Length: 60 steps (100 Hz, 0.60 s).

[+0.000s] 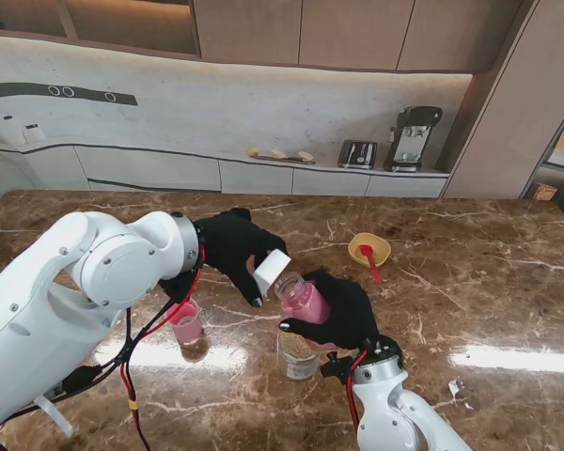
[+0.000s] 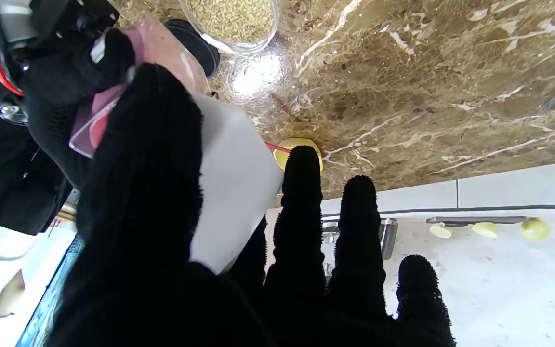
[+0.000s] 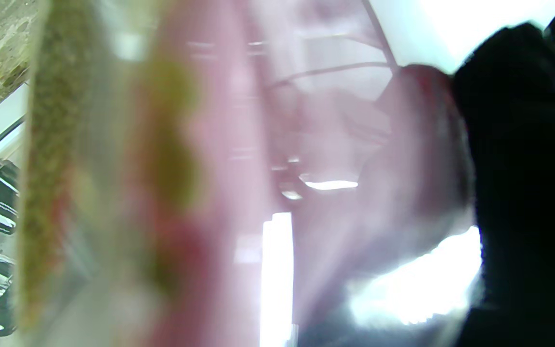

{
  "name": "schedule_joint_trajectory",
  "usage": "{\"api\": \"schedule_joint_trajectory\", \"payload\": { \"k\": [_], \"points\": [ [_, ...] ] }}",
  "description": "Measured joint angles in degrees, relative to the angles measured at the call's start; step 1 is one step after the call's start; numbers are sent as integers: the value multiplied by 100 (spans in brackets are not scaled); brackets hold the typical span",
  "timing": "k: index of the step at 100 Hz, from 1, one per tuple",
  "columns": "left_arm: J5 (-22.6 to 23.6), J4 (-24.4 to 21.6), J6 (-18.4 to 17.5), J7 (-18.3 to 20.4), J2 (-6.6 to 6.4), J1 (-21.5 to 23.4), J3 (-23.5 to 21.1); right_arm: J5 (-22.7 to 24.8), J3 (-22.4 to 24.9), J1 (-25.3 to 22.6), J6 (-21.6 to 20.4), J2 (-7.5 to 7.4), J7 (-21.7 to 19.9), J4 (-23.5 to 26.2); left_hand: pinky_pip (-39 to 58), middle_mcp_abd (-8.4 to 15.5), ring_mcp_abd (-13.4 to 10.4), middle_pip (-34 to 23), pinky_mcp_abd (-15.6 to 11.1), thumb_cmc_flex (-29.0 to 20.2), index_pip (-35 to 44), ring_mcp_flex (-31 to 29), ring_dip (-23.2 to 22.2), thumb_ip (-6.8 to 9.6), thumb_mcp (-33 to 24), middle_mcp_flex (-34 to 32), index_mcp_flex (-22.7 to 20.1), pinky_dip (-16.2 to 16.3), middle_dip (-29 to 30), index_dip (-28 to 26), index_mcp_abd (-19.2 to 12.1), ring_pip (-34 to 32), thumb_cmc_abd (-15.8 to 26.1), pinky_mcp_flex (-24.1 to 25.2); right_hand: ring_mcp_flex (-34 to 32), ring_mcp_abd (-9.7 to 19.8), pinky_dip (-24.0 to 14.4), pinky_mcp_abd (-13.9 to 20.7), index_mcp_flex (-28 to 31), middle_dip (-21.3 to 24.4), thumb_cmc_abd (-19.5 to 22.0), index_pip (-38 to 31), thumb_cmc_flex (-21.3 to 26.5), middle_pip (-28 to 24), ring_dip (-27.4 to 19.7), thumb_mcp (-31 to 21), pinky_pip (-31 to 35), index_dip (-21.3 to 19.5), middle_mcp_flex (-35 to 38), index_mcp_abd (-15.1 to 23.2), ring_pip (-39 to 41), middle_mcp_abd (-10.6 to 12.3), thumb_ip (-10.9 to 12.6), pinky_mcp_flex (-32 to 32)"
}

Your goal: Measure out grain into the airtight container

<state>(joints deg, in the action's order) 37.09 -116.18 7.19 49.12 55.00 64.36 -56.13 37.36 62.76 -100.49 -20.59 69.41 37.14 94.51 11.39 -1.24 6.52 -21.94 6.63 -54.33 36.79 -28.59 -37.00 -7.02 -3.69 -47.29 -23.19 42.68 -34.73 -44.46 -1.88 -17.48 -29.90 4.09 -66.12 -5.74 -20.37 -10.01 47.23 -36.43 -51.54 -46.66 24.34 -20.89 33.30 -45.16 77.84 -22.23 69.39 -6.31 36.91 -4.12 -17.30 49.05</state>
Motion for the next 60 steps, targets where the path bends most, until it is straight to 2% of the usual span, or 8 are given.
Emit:
{"api": "schedule_joint_trajectory", "payload": {
  "k": [29, 60],
  "points": [
    [104, -69, 36, 249, -6, -353, 349, -2, -33, 5, 28, -6, -55, 5, 0, -1, 0, -61, 0, 1, 0, 0, -1, 0, 0, 0, -1, 3, -80, 0, 8, 0, 1, 0, 0, -1, 0, 0, 0, -1, 0, 0, -1, -1, 4, 0, 1, -1, 12, 0, 15, 0, 0, 1],
    [287, -19, -10, 343, -7, -639, 604, 19, -51, 18, 27, -3, 9, 4, 0, -45, 0, -193, 0, 1, 0, 0, -10, -1, 3, -60, -2, 3, -254, 0, 50, -65, 21, -9, 0, -4, 0, 0, 0, -1, 2, 0, -2, -1, 58, 0, 5, -2, 15, 0, 18, 0, 0, 2]
  ]
}}
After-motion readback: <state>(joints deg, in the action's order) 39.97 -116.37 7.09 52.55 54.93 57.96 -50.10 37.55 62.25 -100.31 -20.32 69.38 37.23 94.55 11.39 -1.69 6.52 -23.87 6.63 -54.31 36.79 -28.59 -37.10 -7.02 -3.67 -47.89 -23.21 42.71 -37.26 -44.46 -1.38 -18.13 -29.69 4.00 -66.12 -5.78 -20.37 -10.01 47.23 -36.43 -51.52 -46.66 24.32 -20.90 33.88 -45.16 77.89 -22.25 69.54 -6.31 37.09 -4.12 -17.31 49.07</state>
